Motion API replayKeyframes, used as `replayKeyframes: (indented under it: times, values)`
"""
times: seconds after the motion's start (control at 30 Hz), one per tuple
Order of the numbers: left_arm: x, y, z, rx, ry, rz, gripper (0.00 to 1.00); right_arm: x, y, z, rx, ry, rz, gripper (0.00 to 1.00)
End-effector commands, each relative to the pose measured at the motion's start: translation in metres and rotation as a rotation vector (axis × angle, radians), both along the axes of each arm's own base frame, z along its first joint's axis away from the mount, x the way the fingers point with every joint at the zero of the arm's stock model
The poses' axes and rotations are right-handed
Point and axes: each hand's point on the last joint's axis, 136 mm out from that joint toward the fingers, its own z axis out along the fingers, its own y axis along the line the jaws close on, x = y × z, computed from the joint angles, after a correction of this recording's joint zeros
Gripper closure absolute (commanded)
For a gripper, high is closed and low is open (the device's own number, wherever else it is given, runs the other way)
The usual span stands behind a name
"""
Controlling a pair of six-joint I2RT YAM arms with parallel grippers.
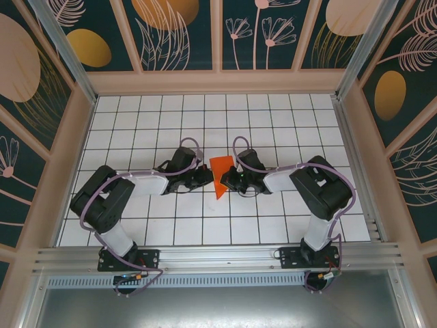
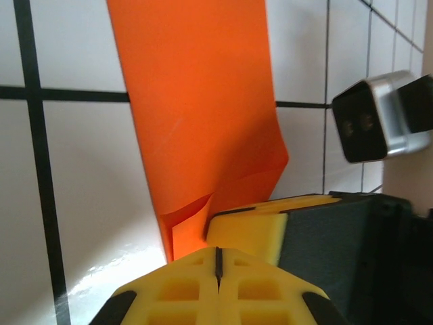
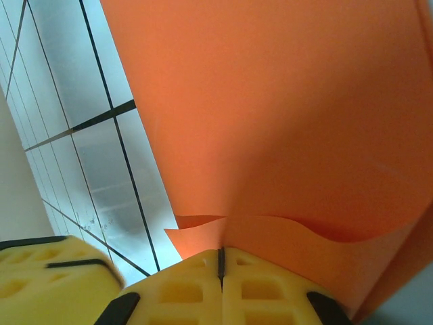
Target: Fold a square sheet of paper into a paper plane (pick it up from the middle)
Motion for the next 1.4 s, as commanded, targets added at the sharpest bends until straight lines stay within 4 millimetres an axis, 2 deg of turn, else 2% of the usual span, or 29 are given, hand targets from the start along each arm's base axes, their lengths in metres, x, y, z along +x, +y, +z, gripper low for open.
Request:
replayKeyframes:
  times: [0.0, 0.33, 0.57, 0.7, 0.83, 0.93, 1.23, 1.37]
  values:
    - [0.004, -0.009, -0.002, -0.003, -0.009, -0.019, 1.0, -0.016, -0.019, -0.034, -0.104, 0.089, -0.013, 1.0]
    - [0.007, -0.018, -0.016, 0.025, 0.007, -0.046, 1.0, -0.016, -0.018, -0.031, -0.096, 0.084, -0.013, 1.0]
    - [-0.001, -0.006, -0.04, 0.107, 0.057, -0.038, 1.0, -0.016, -0.016, -0.025, -0.08, 0.071, -0.007, 1.0]
    - [-0.011, 0.012, -0.06, 0.204, 0.088, -0.03, 1.0, -0.013, -0.014, -0.009, -0.056, 0.02, 0.013, 1.0]
    - [-0.014, 0.022, -0.07, 0.266, 0.095, -0.033, 1.0, -0.007, -0.013, 0.015, -0.031, -0.072, 0.04, 1.0]
    - [-0.015, 0.024, -0.074, 0.291, 0.093, -0.049, 1.0, -0.002, -0.016, 0.025, -0.043, -0.132, 0.061, 1.0]
    - [-0.007, 0.025, -0.078, 0.355, 0.061, -0.101, 1.0, 0.0, -0.012, 0.008, -0.085, -0.138, 0.134, 1.0]
    - [-0.009, 0.026, -0.082, 0.369, 0.068, -0.11, 1.0, 0.002, -0.015, 0.0, -0.114, -0.123, 0.127, 1.0]
